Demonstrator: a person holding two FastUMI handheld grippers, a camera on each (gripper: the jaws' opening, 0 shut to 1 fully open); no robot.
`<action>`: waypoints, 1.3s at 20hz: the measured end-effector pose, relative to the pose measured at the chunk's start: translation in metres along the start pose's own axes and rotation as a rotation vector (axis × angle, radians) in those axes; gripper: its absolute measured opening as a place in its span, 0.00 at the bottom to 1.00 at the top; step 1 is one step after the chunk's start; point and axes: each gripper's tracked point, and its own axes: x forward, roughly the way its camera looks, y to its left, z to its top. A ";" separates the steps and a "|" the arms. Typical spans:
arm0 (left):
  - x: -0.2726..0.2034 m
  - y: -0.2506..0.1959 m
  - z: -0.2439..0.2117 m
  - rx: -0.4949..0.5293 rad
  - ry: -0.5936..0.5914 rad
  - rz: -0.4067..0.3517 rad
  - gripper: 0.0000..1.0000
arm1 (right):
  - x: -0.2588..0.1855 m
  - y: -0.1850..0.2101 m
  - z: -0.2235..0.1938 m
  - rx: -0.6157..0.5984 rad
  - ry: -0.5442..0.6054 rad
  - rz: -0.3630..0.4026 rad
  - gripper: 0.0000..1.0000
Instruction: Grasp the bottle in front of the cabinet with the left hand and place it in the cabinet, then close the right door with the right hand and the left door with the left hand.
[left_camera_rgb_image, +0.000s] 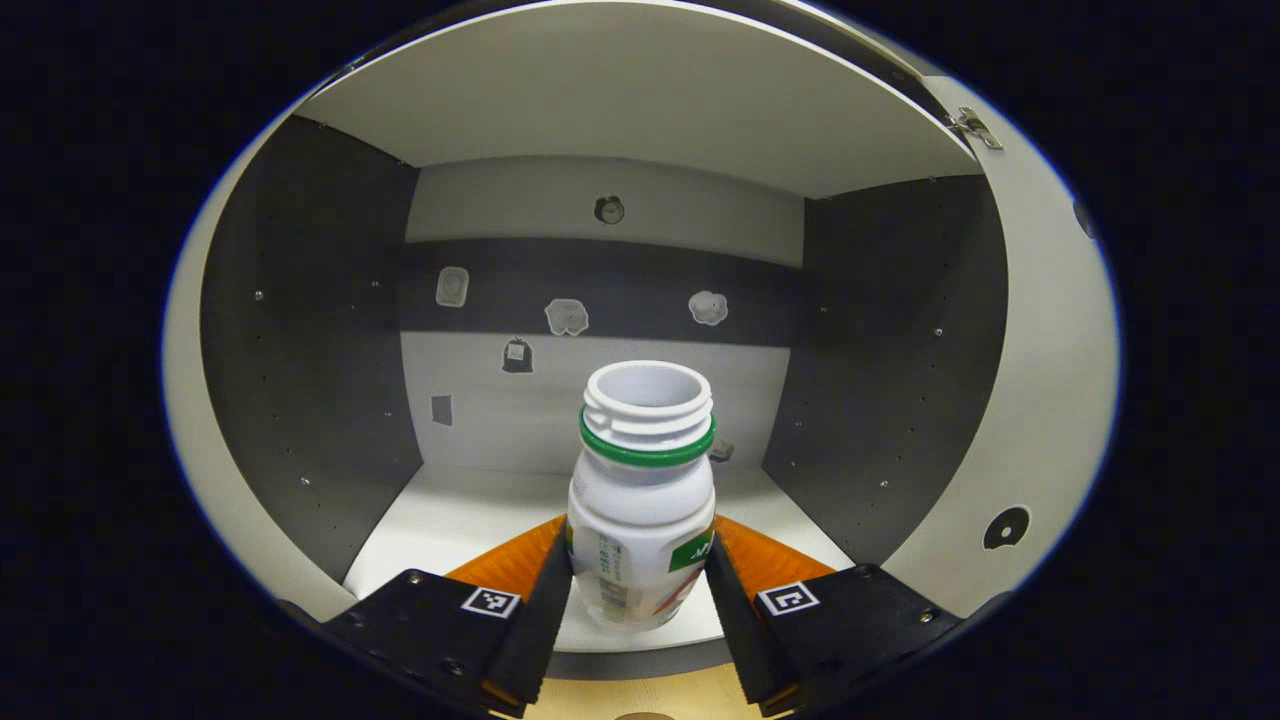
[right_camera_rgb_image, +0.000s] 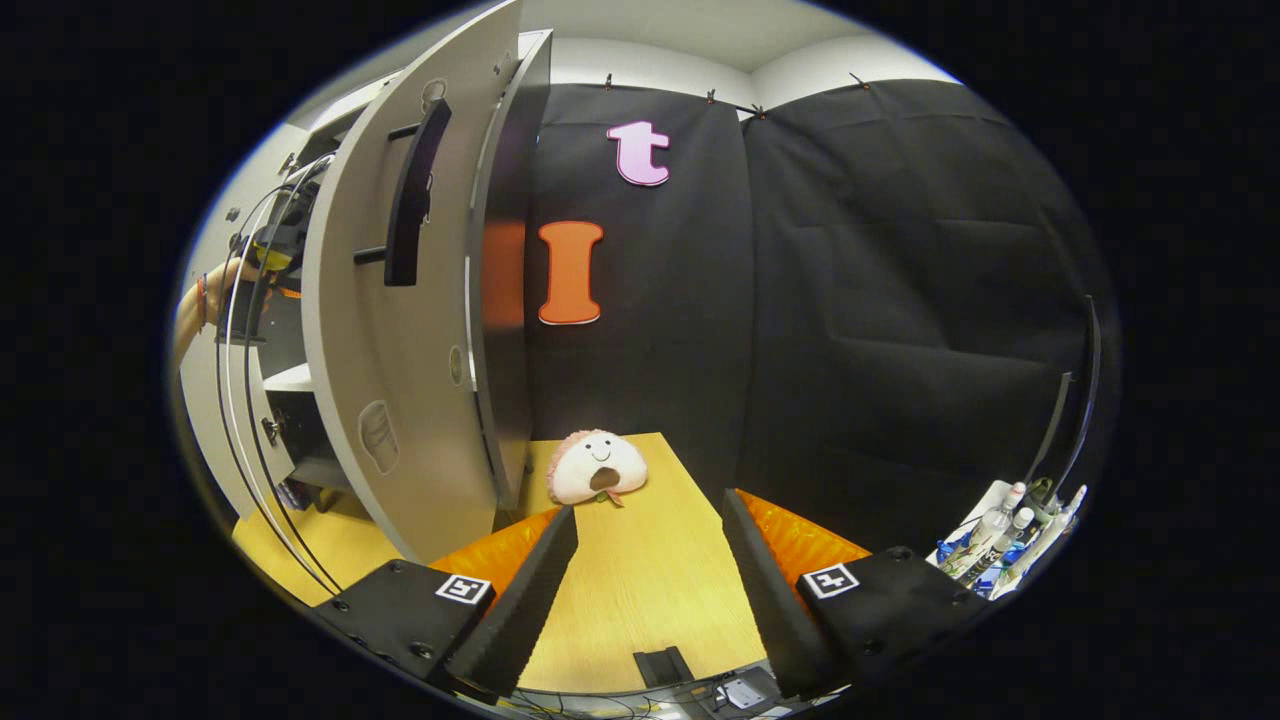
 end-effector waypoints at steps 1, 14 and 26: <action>0.006 0.001 -0.005 0.000 0.018 0.001 0.72 | 0.000 0.000 0.001 -0.004 0.001 -0.001 0.97; 0.008 -0.001 -0.013 0.049 0.049 0.003 0.84 | 0.001 0.001 0.008 0.032 0.012 -0.023 0.97; -0.052 0.016 -0.003 0.030 -0.030 -0.005 0.95 | -0.005 0.028 0.019 0.027 -0.034 -0.024 0.97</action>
